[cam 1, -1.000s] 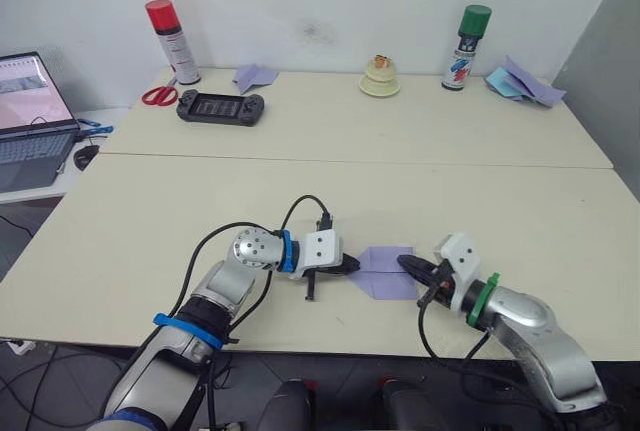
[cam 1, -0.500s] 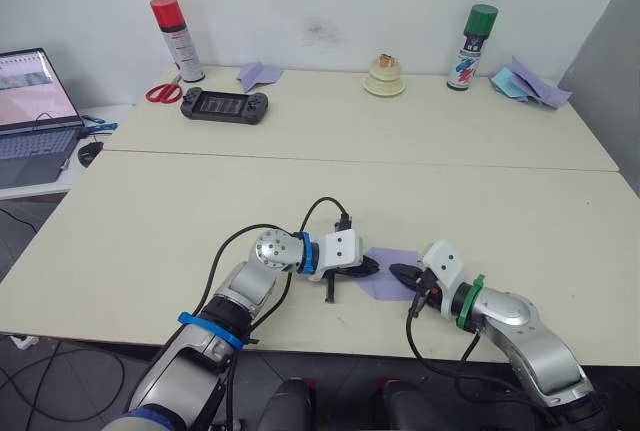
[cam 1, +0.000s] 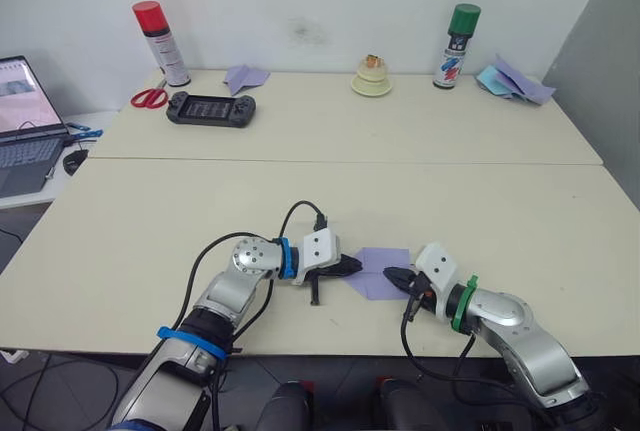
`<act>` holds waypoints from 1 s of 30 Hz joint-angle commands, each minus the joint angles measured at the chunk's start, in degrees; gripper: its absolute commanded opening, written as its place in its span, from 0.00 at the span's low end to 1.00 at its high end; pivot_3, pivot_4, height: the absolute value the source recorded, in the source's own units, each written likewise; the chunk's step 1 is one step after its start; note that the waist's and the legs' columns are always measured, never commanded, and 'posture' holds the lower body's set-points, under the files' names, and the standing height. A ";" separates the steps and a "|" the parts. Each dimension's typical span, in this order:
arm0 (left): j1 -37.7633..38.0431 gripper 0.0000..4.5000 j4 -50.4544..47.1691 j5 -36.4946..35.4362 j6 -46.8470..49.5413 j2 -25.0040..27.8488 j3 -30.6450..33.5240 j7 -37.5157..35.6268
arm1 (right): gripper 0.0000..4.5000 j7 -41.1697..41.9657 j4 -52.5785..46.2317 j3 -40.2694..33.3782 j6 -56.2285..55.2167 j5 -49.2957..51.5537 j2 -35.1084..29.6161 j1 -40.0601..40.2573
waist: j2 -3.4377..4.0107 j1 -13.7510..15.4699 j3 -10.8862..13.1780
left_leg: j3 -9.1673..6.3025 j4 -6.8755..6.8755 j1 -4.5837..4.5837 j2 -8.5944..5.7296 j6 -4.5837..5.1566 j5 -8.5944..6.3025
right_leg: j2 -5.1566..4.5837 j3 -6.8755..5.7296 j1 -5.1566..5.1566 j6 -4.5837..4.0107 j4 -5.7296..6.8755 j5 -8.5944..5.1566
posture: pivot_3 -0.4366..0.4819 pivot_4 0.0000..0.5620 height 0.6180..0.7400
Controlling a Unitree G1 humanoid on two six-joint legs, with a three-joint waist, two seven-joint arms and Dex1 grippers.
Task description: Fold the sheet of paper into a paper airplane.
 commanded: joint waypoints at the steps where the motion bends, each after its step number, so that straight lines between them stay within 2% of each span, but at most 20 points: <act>1: 2.74 0.00 5.35 4.16 2.31 3.18 -1.77 -0.08 | 0.01 -1.35 1.84 -1.16 2.43 -0.90 -0.80 0.98 | -0.01 0.00 -0.02 | 0.00 0.00 0.01 0.00 0.00 0.00 | 0.00 0.00 0.00 0.00 0.00 0.00 | 0.48 0.27 0.85; 14: 3.87 0.00 4.24 3.65 2.54 2.93 -2.55 0.02 | 0.01 -2.71 0.90 -10.72 5.78 3.27 -2.43 4.85 | -0.18 0.04 -0.46 | -0.01 -0.06 0.09 0.01 -0.01 0.00 | -0.03 0.00 0.05 -0.08 -0.01 -0.05 | 0.48 0.27 0.85; 19: 3.86 0.00 3.93 3.47 2.74 2.75 -2.48 0.00 | 0.01 0.85 -3.68 -16.26 2.98 12.25 -0.39 4.17 | -0.07 0.02 -0.33 | 0.01 -0.08 0.06 0.00 -0.01 0.00 | -0.04 0.01 0.04 -0.13 -0.01 -0.08 | 0.48 0.27 0.85; 23: 4.00 0.00 3.25 3.15 2.86 2.62 -2.28 -0.09 | 0.01 3.61 -4.45 -19.04 4.63 16.10 -2.66 3.26 | 0.04 0.01 -0.25 | 0.03 -0.08 0.01 0.00 0.00 0.00 | -0.04 0.01 0.00 -0.12 -0.01 -0.08 | 0.48 0.27 0.85; 26: 4.12 0.00 2.95 3.22 2.53 2.54 -2.51 -0.24 | 0.14 7.13 -3.32 -18.27 6.34 18.06 -5.30 1.76 | 0.06 0.00 -0.20 | 0.03 -0.09 -0.01 0.00 0.00 0.00 | -0.04 0.00 -0.01 -0.12 -0.01 -0.08 | 0.48 0.27 0.85; 30: 4.06 0.00 2.58 3.58 1.62 2.28 -3.16 -0.59 | 0.45 9.23 1.12 -14.75 9.81 18.20 -6.66 -3.56 | 0.06 -0.08 -0.15 | 0.02 -0.12 -0.01 0.00 0.00 -0.01 | -0.03 -0.01 -0.03 -0.12 -0.02 -0.09 | 0.48 0.27 0.85</act>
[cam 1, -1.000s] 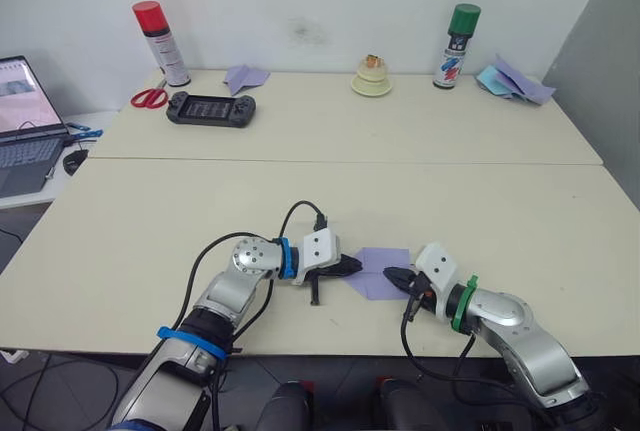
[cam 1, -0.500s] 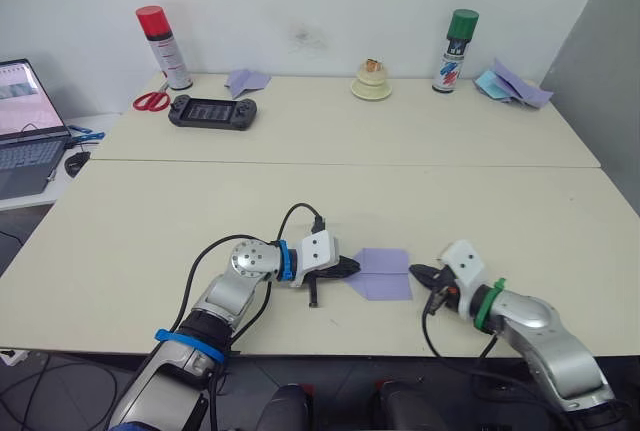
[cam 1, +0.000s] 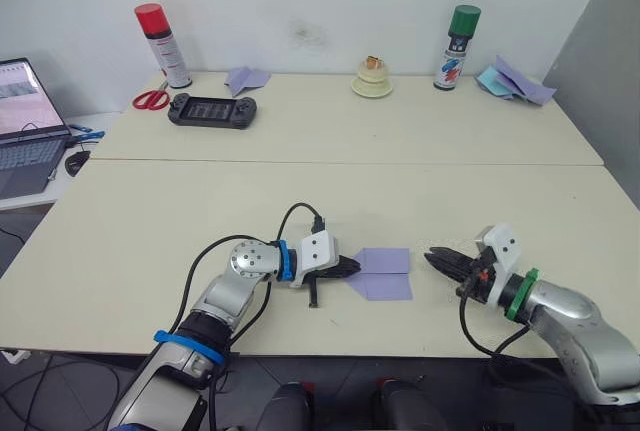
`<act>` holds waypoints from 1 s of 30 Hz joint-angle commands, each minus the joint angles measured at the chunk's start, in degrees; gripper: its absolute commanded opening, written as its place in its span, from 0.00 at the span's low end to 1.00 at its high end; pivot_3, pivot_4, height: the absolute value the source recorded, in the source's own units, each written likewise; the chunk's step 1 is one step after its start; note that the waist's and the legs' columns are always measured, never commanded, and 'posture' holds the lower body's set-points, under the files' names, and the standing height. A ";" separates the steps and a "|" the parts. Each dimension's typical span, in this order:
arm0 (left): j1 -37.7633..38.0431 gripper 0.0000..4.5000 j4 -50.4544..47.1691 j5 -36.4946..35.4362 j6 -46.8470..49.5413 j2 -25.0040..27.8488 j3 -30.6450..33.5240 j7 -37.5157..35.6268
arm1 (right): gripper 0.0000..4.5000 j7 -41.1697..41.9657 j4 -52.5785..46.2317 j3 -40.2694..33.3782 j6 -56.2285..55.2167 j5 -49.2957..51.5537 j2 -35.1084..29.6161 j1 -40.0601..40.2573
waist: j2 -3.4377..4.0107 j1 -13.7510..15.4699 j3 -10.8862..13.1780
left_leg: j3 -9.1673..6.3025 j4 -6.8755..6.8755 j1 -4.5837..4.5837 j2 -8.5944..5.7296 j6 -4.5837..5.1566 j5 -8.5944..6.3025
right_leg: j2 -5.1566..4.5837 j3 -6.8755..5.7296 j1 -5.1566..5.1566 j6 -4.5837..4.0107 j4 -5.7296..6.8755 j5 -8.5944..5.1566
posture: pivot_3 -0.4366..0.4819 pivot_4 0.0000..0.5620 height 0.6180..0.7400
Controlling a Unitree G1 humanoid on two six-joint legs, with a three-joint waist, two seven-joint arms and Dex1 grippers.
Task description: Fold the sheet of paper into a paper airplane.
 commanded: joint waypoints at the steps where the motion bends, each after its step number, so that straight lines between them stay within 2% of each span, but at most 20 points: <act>1: 2.60 0.00 3.75 3.65 1.67 1.39 -2.69 -0.58 | 0.45 2.23 4.42 3.27 3.21 0.33 -0.65 -6.09 | 0.04 -0.15 0.05 | 0.02 0.00 0.01 0.00 0.00 0.00 | 0.00 0.02 0.00 0.00 0.00 0.00 | 0.48 0.27 0.85; 11: 3.76 0.00 1.41 3.66 1.24 1.51 -2.75 0.04 | 0.45 7.12 14.84 9.54 6.42 0.52 1.86 -16.02 | 0.02 0.04 0.12 | 0.01 -0.04 -0.22 -0.03 0.00 0.00 | -0.03 -0.02 -0.19 -0.02 -0.05 -0.01 | 0.48 0.27 0.85; 20: 4.14 0.00 0.51 3.67 0.79 1.48 -2.93 0.78 | 0.45 10.06 19.76 13.10 5.78 -0.30 5.54 -20.53 | 0.04 0.00 0.14 | 0.02 -0.05 -0.24 -0.03 0.00 -0.01 | -0.03 -0.02 -0.22 -0.01 -0.05 -0.01 | 0.48 0.27 0.85; 23: 4.19 0.00 0.29 3.70 0.39 1.64 -2.91 0.88 | 0.26 10.75 21.24 13.43 4.84 -0.76 5.87 -21.35 | 0.05 -0.01 0.15 | 0.03 -0.05 -0.23 -0.03 0.00 -0.01 | -0.03 -0.01 -0.23 -0.02 -0.05 -0.01 | 0.48 0.27 0.85; 26: 4.31 0.00 -0.05 3.62 0.12 1.95 -2.77 0.89 | 0.00 11.93 21.90 13.77 3.96 -1.17 5.60 -21.86 | 0.06 -0.02 0.15 | 0.01 -0.05 -0.22 -0.03 0.00 -0.01 | -0.03 -0.03 -0.23 -0.02 -0.03 -0.01 | 0.48 0.27 0.85; 30: 4.09 0.00 -1.30 2.74 0.23 2.32 -1.73 1.07 | 0.00 13.88 21.29 14.70 2.66 -2.16 4.83 -21.62 | 0.07 -0.05 0.17 | 0.02 -0.06 -0.24 -0.03 0.00 -0.01 | -0.03 -0.02 -0.25 -0.02 -0.03 -0.01 | 0.48 0.27 0.85</act>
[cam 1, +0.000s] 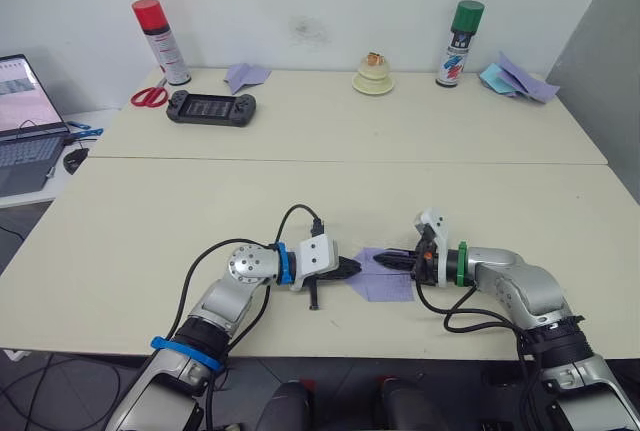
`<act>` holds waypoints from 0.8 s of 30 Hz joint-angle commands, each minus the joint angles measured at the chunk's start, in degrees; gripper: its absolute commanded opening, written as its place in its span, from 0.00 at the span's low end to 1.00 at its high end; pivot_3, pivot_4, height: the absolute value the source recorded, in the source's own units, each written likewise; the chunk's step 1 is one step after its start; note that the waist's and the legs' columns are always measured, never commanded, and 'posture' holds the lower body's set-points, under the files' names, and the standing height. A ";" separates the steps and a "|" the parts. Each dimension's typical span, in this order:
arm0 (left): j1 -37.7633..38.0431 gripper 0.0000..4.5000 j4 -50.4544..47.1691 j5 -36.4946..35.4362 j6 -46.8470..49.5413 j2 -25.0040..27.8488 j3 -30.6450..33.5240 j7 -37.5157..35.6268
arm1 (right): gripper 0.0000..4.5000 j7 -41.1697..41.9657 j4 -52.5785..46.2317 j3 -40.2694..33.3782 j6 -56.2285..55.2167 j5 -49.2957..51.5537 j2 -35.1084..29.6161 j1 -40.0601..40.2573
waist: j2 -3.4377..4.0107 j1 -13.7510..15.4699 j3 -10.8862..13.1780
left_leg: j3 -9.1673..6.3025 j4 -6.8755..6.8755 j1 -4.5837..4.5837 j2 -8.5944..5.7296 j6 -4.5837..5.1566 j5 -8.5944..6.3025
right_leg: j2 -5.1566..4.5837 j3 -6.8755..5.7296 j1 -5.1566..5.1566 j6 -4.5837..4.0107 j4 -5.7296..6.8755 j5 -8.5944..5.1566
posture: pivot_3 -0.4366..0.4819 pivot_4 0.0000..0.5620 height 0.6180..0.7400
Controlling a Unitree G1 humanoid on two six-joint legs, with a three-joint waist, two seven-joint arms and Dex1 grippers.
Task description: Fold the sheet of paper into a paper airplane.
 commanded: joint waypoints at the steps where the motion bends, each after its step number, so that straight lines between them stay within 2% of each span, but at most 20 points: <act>1: 2.05 0.00 0.55 1.95 2.07 2.02 -1.00 -0.90 | 0.00 2.48 -1.61 0.47 -2.18 -0.36 -0.92 -0.58 | 0.01 -0.02 0.02 | 0.01 0.00 0.00 0.00 0.00 0.00 | 0.00 0.00 0.00 0.00 0.00 0.00 | 0.48 0.27 0.85; 7: 2.93 0.00 -10.49 -3.47 8.39 6.22 3.80 -2.33 | 0.00 3.94 -4.58 0.03 -8.55 -2.15 -2.13 0.32 | 0.09 -0.23 0.41 | 0.05 -0.07 -0.21 0.02 0.00 0.00 | 0.01 0.04 -0.29 -0.01 0.08 0.00 | 0.48 0.27 0.85; 10: 3.60 0.00 -15.98 -6.83 13.64 9.09 6.85 -2.63 | 0.00 4.56 -6.42 -0.79 -12.86 -3.17 -3.05 0.79 | 0.15 -0.14 0.58 | 0.00 0.04 -0.85 0.02 -0.01 0.02 | 0.02 0.00 -0.92 -0.05 0.23 0.04 | 0.48 0.27 0.85; 14: 4.92 0.00 -22.61 -11.30 20.24 15.12 13.15 -3.31 | 0.00 4.01 -9.77 -3.24 -22.84 -5.85 -4.92 0.14 | 0.03 -0.12 1.13 | 0.00 0.07 -0.99 0.00 -0.02 0.02 | 0.01 0.00 -1.02 -0.09 0.21 0.08 | 0.48 0.27 0.85; 17: 5.60 0.00 -25.57 -13.16 23.42 17.39 15.42 -2.95 | 0.00 2.99 -10.40 -4.52 -30.05 -8.34 -5.57 -1.62 | 0.03 -0.09 1.40 | 0.01 0.06 -1.01 0.00 -0.02 0.02 | -0.01 -0.01 -1.04 -0.09 0.17 0.08 | 0.48 0.27 0.85; 19: 5.30 0.00 -27.18 -14.41 25.89 17.91 16.56 -2.33 | 0.00 2.15 -8.53 -4.48 -39.21 -12.30 -5.94 -3.24 | 0.03 -0.09 1.47 | 0.04 0.06 -1.02 0.00 -0.03 0.02 | -0.02 0.00 -1.04 -0.10 0.17 0.08 | 0.48 0.27 0.85; 24: 4.48 0.00 -29.05 -16.21 29.39 18.73 17.70 -2.03 | 0.00 -2.65 0.87 -2.35 -70.16 -24.84 -5.94 -4.72 | 0.00 -0.07 1.51 | 0.06 0.06 -1.01 0.00 -0.04 0.03 | -0.01 -0.03 -1.03 -0.11 0.17 0.09 | 0.48 0.27 0.85</act>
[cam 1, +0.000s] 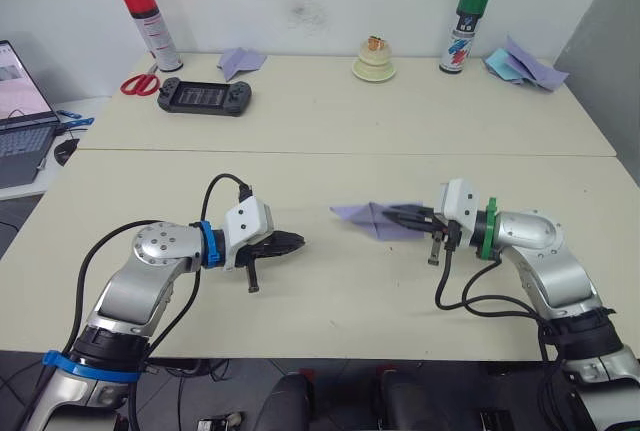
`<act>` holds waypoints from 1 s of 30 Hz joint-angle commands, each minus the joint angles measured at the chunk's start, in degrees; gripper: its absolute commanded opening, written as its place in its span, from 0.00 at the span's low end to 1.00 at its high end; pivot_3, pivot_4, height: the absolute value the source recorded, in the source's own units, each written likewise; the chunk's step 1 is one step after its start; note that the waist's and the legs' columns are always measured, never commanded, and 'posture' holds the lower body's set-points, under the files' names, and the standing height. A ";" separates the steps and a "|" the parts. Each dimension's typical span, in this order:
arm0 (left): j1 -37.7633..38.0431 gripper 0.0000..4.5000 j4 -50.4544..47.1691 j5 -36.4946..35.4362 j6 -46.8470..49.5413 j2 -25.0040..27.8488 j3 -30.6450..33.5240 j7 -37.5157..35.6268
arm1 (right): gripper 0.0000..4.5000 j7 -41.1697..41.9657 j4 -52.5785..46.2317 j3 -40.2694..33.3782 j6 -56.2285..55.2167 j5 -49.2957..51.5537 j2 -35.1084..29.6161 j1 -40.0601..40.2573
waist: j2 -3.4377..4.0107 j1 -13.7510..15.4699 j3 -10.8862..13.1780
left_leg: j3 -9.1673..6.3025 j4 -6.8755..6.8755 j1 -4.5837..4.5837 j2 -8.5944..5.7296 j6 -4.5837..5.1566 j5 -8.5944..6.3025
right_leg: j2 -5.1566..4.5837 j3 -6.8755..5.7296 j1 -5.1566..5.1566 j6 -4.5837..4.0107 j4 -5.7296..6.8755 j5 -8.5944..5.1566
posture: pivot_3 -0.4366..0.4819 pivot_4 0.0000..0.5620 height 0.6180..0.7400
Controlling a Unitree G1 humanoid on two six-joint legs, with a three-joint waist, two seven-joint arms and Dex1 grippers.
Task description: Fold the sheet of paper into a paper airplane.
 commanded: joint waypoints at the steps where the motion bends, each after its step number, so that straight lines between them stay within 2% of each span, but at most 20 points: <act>1: -0.73 0.00 -2.97 -2.01 1.70 1.26 1.99 -0.11 | 0.00 -5.00 5.79 0.89 -21.53 -8.53 0.03 -0.05 | -0.01 0.00 0.00 | 0.01 0.00 0.00 0.00 -0.01 0.01 | 0.00 0.00 0.00 -0.01 0.01 0.00 | 0.48 0.27 0.85; 7: -0.21 0.00 -7.12 -4.61 5.46 2.19 1.66 -1.34 | 0.00 -11.39 16.03 3.91 -40.09 -14.88 0.12 5.39 | -0.03 0.03 0.02 | 0.09 0.03 0.00 0.00 -0.18 0.10 | 0.00 0.05 0.02 -0.18 0.02 0.10 | 0.48 0.27 0.85; 13: 0.86 0.00 -11.82 -7.43 9.24 4.07 1.26 -2.74 | 0.00 -11.12 20.30 8.04 -42.76 -14.67 -2.41 9.67 | -0.04 -0.01 0.02 | 0.12 0.09 0.14 0.00 -0.16 0.10 | 0.01 0.13 0.13 -0.20 0.10 0.11 | 0.48 0.27 0.85; 16: 0.77 0.00 -12.66 -7.75 10.16 3.94 1.04 -2.18 | 0.14 -10.74 19.43 8.65 -40.81 -11.84 -3.44 10.79 | -0.04 0.03 0.02 | 0.09 0.11 0.18 0.01 -0.07 0.05 | 0.02 0.11 0.18 -0.20 0.12 0.11 | 0.48 0.27 0.85; 17: 0.67 0.00 -12.75 -7.74 10.24 3.67 0.95 -1.86 | 0.21 -10.01 18.70 8.99 -39.97 -11.06 -4.14 11.11 | -0.04 0.04 0.02 | 0.09 0.11 0.18 0.01 -0.07 0.06 | 0.02 0.12 0.18 -0.20 0.13 0.11 | 0.48 0.27 0.85; 20: 0.46 0.00 -13.06 -7.92 10.53 2.29 0.66 -0.39 | 0.46 -8.84 15.28 8.60 -37.33 -9.10 -6.38 12.90 | -0.03 0.07 0.01 | 0.08 0.15 0.18 0.01 -0.07 0.06 | 0.02 0.12 0.19 -0.21 0.16 0.12 | 0.48 0.27 0.85; 22: 0.89 0.00 -13.68 -7.84 10.55 2.10 0.40 -0.06 | 0.61 -6.98 8.95 7.87 -33.97 -3.91 -9.93 16.30 | -0.04 0.21 0.02 | 0.07 0.16 0.15 0.00 -0.07 0.06 | 0.02 0.10 0.18 -0.20 0.15 0.12 | 0.48 0.27 0.85; 25: 1.66 0.00 -13.87 -7.53 10.11 2.12 0.30 0.36 | 0.61 -5.43 -4.57 6.25 -30.10 5.18 -16.05 22.65 | -0.01 0.42 0.03 | 0.04 0.16 0.12 -0.01 -0.06 0.05 | -0.01 0.08 0.18 -0.20 0.14 0.11 | 0.48 0.27 0.85; 27: 2.21 0.00 -13.73 -7.21 9.48 2.40 0.23 0.18 | 0.61 -5.99 -11.06 5.20 -26.71 7.70 -17.76 25.36 | -0.06 0.26 0.02 | 0.02 0.15 0.10 0.01 -0.05 0.05 | 0.00 0.06 0.18 -0.20 0.13 0.11 | 0.48 0.27 0.85; 29: 2.51 0.00 -13.50 -6.91 8.81 2.62 0.01 -0.04 | 0.61 -8.52 -15.24 3.95 -18.05 8.36 -16.93 25.38 | -0.07 -0.17 0.03 | 0.03 0.15 0.15 0.04 -0.06 0.05 | 0.02 0.08 0.18 -0.21 0.17 0.12 | 0.48 0.27 0.85; 30: 2.53 0.00 -13.37 -6.82 8.57 2.64 -0.12 -0.08 | 0.57 -10.06 -15.89 3.43 -13.28 7.97 -15.93 24.39 | -0.08 -0.21 0.03 | 0.08 0.16 0.24 0.06 -0.06 0.05 | 0.05 0.14 0.20 -0.21 0.21 0.12 | 0.48 0.27 0.85</act>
